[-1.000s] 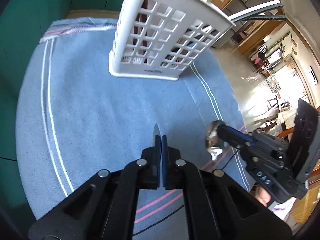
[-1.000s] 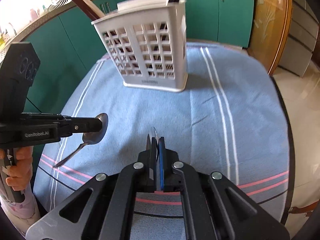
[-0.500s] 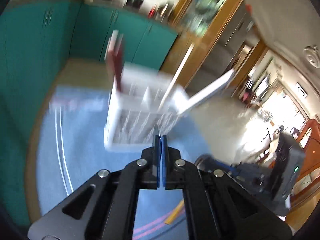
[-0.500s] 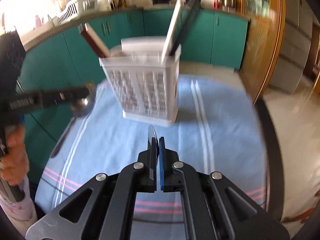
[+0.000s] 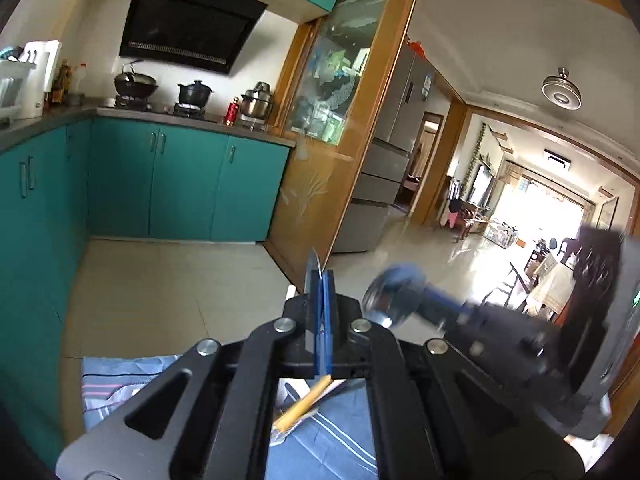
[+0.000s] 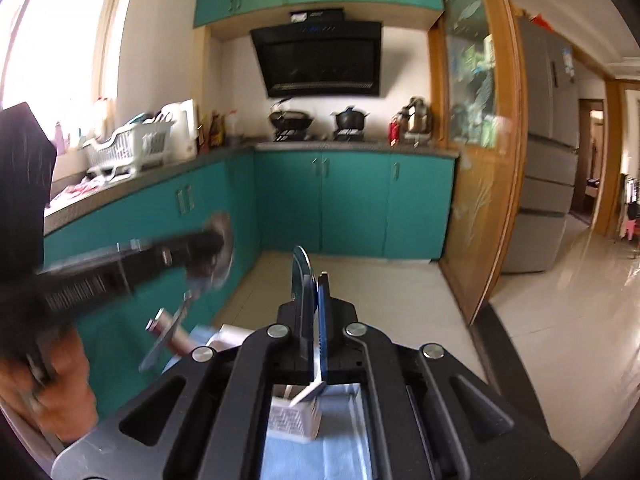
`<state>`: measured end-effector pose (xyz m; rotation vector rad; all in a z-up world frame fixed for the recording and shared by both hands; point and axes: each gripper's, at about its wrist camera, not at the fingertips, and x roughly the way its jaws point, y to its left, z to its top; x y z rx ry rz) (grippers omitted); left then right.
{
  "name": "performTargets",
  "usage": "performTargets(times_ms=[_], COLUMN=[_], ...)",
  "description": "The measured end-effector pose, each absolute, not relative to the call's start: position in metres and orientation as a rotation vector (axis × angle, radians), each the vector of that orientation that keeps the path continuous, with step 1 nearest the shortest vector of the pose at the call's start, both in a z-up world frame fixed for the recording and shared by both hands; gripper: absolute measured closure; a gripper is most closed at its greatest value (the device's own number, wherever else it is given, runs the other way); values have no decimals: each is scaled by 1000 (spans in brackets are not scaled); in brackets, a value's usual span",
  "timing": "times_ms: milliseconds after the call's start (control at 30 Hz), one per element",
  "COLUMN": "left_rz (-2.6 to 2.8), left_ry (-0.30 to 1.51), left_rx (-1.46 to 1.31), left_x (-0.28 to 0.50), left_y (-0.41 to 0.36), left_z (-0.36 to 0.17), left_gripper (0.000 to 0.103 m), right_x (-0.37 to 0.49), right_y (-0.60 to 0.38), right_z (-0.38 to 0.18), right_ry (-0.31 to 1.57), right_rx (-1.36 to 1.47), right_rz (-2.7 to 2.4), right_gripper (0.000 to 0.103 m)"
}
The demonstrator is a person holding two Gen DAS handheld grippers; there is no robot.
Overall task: Organize utensils
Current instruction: 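Lift both spoons over the white basket and lower them in, then open both grippers to release the spoons and pull back from the basket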
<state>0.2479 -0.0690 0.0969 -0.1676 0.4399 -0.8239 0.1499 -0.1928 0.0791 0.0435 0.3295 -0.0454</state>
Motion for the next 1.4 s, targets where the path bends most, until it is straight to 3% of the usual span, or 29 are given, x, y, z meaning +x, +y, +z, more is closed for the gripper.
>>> performTargets(times_ms=[200,467,1000,1233,1333,1400], left_rz=[-903,-818,-732,-634,-494,-413], left_ry=[461,535,490,358,296,269], left_rx=[-242,-141,-142,-148,-124,-109], left_x=[280,301,280,220,178,148], left_y=[-83,-108,-75,-28,-2,14], left_z=[72,27,36,56,61,57], left_gripper=[102,102,101,86,63,55], right_x=[182,189,177,141,112,90], right_y=[-196,-203,-200,-206,-210,-213], right_z=[71,40,32,53,61,62], right_ry=[339,366,383,315,285,266], right_rx=[-12,-12,20,58,76,96], right_rz=[-146,-111,-34,-3,15,27], right_gripper=[100,100,95,89,66,53])
